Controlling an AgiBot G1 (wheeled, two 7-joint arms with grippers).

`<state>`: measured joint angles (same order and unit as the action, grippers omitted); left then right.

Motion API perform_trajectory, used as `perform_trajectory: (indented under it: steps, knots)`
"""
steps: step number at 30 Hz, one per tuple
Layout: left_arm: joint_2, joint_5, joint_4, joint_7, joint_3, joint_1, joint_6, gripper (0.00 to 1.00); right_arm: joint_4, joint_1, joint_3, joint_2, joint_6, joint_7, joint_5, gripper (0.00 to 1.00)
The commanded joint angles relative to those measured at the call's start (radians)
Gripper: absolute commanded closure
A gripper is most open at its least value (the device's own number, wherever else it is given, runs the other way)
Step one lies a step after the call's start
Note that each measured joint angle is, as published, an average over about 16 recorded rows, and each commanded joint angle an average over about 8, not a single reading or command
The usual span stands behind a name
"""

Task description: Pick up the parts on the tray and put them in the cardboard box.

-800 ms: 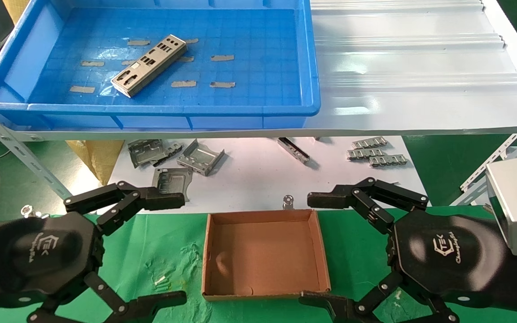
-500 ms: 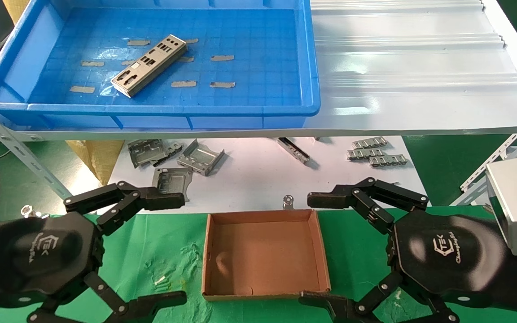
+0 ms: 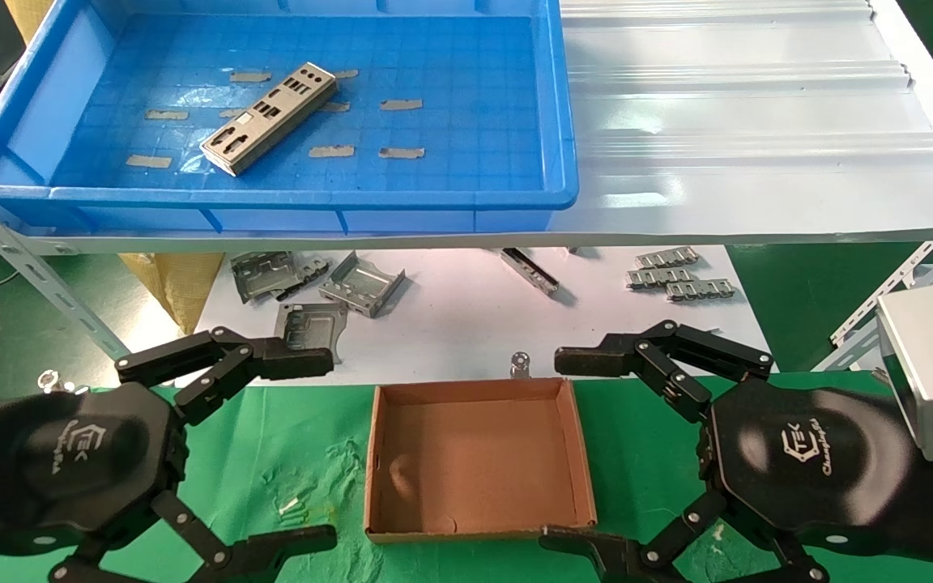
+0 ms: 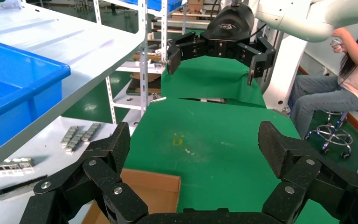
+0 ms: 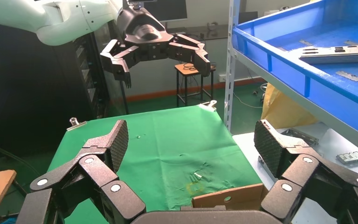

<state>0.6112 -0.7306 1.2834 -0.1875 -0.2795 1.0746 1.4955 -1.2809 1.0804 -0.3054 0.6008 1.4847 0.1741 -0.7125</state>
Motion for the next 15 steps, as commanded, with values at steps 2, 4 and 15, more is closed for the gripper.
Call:
perform_trajectory:
  steps: [2, 4, 15]
  knots:
    - [0.000, 0.000, 0.000, 0.000, 0.000, 0.000, 0.000, 0.00, 0.000, 0.000, 0.000, 0.000, 0.000, 0.000, 0.000, 0.00]
    - [0.000, 0.000, 0.000, 0.000, 0.000, 0.000, 0.000, 0.00, 0.000, 0.000, 0.000, 0.000, 0.000, 0.000, 0.000, 0.00]
    - [0.000, 0.000, 0.000, 0.000, 0.000, 0.000, 0.000, 0.00, 0.000, 0.000, 0.000, 0.000, 0.000, 0.000, 0.000, 0.65]
